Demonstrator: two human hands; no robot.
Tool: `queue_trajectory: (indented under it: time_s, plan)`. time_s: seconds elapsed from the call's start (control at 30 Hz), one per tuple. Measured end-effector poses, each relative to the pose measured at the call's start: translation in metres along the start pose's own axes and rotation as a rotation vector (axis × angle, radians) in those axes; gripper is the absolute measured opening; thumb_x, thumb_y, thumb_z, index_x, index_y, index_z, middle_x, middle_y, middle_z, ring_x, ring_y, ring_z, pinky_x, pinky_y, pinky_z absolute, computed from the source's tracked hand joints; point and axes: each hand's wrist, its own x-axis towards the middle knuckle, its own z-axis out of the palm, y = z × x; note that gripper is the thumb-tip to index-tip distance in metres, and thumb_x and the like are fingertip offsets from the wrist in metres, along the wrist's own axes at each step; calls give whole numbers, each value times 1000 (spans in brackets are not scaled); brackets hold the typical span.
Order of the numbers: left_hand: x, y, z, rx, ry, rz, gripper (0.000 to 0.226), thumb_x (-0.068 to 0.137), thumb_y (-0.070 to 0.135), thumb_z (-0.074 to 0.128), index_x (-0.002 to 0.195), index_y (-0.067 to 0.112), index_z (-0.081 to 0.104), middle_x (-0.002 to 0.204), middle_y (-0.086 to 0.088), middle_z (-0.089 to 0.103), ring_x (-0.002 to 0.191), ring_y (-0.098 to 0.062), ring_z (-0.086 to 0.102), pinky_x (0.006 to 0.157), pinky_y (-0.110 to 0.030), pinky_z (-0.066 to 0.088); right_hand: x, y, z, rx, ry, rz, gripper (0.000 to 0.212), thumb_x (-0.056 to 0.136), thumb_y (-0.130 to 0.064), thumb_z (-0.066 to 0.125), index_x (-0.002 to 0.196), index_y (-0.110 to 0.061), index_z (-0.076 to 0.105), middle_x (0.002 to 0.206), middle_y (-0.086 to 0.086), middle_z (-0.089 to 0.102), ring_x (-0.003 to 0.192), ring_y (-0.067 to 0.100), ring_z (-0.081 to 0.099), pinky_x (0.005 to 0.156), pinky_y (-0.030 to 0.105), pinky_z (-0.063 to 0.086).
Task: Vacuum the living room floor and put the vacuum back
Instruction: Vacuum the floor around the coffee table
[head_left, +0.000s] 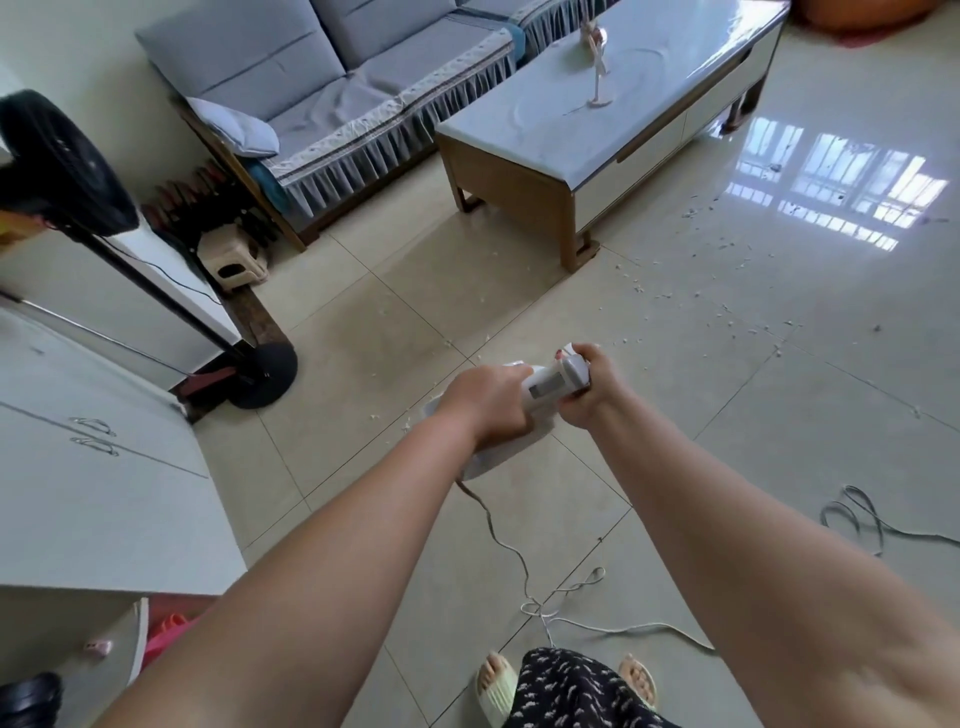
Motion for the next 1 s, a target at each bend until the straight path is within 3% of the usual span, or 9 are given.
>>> queue_trajectory:
  time_s: [0.17,0.27,0.33,0.4,0.53,0.63,0.73,0.87,1.0]
  plan:
    - [2,-10,-3,-16,-19,-11,30,84,28,56,113,21,54,104,-3,63,95,-31,59,64,-31,33,-2,2,11,250,-53,90,22,93,-19,54,95,3,58,73,14,68,74,22,65,43,36,56]
    - [2,-19,3,-149,49,-149,16,79,29,54,94,24,52,83,1,59,85,-32,59,60,-31,33,1,11,29,342,-73,44,22,95,-18,54,80,-3,60,65,6,65,58,18,62,42,30,53]
    - [3,-26,5,-278,82,-204,23,72,34,51,91,22,54,75,4,55,76,-29,57,56,-30,31,7,15,48,280,-43,32,23,90,-12,57,67,-9,58,55,1,59,52,13,56,47,25,48]
    - [4,-36,6,-368,110,-221,38,64,37,46,96,21,59,75,3,56,71,-27,53,56,-30,31,13,17,62,216,-21,22,25,88,-8,56,63,-10,55,49,1,56,47,13,54,47,23,46]
    - [14,-64,-1,-406,117,-218,24,70,29,56,91,18,56,78,0,57,73,-28,52,57,-30,31,24,25,84,162,-6,-10,25,87,-7,54,63,-10,54,45,2,55,32,16,51,39,22,47]
    - [23,-82,-8,-443,92,-203,14,72,29,57,77,22,46,70,3,51,70,-27,48,52,-31,27,32,27,100,118,4,-33,22,87,-9,56,65,-10,55,47,3,56,42,16,55,46,23,47]
    - [36,-101,-12,-482,91,-192,17,65,34,52,78,24,47,68,4,50,70,-27,50,52,-30,28,46,27,117,90,11,-50,21,88,-10,56,67,-10,55,55,4,56,57,15,52,58,32,46]
    - [56,-125,-11,-513,99,-193,15,73,19,61,77,23,47,68,5,52,69,-26,52,49,-28,29,68,25,137,67,-13,-79,22,91,-14,55,70,-10,56,53,3,58,61,13,52,62,30,46]
    - [75,-143,-10,-560,82,-178,12,72,20,59,81,21,51,73,2,58,70,-26,55,51,-28,33,84,24,148,72,-34,-110,19,91,-15,56,72,-9,55,64,2,57,64,13,52,69,27,47]
